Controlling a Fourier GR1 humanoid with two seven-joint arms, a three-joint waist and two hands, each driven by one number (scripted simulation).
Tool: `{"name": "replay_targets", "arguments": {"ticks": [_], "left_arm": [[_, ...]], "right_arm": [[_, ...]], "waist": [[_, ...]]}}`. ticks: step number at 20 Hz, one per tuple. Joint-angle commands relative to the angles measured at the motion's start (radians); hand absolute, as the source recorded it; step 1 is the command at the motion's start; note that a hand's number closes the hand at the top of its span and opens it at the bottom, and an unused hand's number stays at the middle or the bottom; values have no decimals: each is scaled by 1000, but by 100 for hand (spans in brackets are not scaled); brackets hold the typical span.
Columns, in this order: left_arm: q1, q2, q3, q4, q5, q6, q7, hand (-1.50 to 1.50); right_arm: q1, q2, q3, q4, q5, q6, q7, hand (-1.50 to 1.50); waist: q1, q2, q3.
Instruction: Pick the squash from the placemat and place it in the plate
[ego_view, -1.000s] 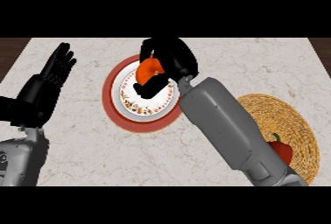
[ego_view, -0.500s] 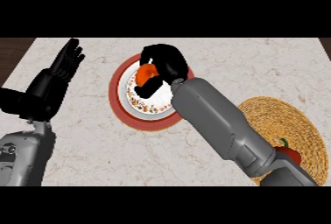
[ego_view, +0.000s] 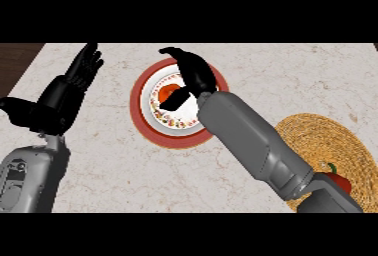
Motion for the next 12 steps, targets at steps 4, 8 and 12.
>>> {"name": "replay_targets", "arguments": {"ticks": [4,8,12], "left_arm": [[5,-10,-3,-1,4,-2,5,0],[1,18,33,11,9,-5,4,0],[51,7,37,-1,-3,3,-48,0]], "right_arm": [[-13,0,-63,3,-178,-155,-131,-150],[-22,0,-105,-20,-318,-101,-171,-150],[-12,0,-187,71,-367,-105,-294,-150]], "waist": [[6,0,0],[-38,-12,0],[-59,-13,0]]}}
